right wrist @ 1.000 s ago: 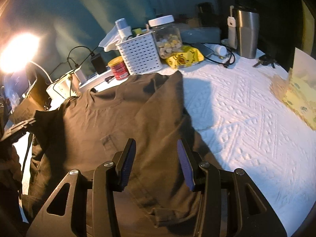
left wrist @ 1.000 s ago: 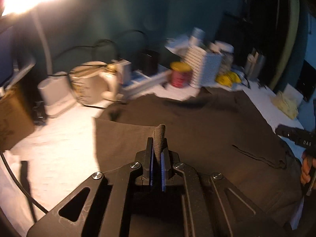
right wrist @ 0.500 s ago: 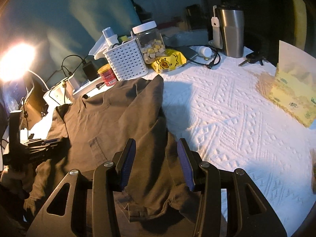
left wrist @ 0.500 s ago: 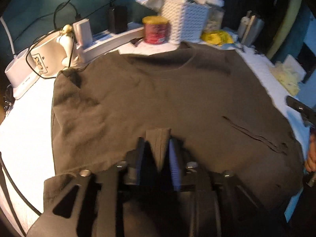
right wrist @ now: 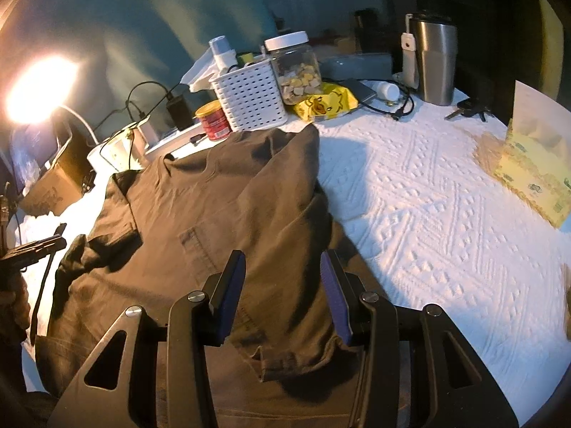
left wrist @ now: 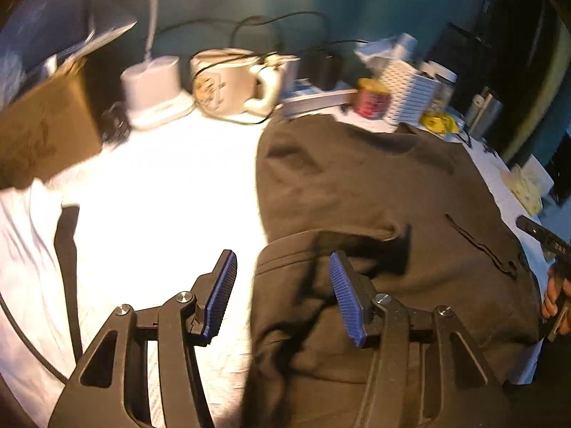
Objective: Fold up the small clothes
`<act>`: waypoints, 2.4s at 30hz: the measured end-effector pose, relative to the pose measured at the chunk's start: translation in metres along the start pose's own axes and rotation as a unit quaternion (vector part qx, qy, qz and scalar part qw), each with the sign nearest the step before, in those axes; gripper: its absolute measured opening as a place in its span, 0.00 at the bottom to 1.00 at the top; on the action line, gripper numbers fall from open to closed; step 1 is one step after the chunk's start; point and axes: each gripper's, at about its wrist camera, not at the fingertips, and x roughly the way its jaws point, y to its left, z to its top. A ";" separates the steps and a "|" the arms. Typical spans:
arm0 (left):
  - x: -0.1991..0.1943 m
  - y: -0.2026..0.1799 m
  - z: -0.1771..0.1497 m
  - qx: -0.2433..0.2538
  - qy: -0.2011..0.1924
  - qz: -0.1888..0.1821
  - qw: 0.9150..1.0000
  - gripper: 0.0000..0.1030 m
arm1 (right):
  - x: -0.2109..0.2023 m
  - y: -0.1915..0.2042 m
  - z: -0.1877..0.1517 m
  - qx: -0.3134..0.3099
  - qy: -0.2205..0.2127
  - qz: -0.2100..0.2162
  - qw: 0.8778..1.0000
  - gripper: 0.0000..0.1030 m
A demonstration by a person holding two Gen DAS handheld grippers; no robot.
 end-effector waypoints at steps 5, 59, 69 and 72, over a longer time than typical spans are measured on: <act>0.022 0.005 -0.007 -0.005 0.023 -0.036 0.999 0.52 | -0.003 0.010 -0.002 -0.010 0.001 0.001 1.000 0.45; 0.003 -0.063 -0.072 0.147 0.045 -0.056 0.987 0.49 | 0.034 0.052 -0.005 -0.046 0.041 0.050 0.997 0.45; 0.013 -0.075 -0.079 0.204 0.030 -0.042 0.978 0.06 | 0.047 0.079 0.000 -0.055 0.051 0.058 0.996 0.45; 0.005 -0.072 -0.084 0.206 0.034 -0.032 0.977 0.06 | 0.047 0.074 0.000 -0.048 0.050 0.052 0.996 0.45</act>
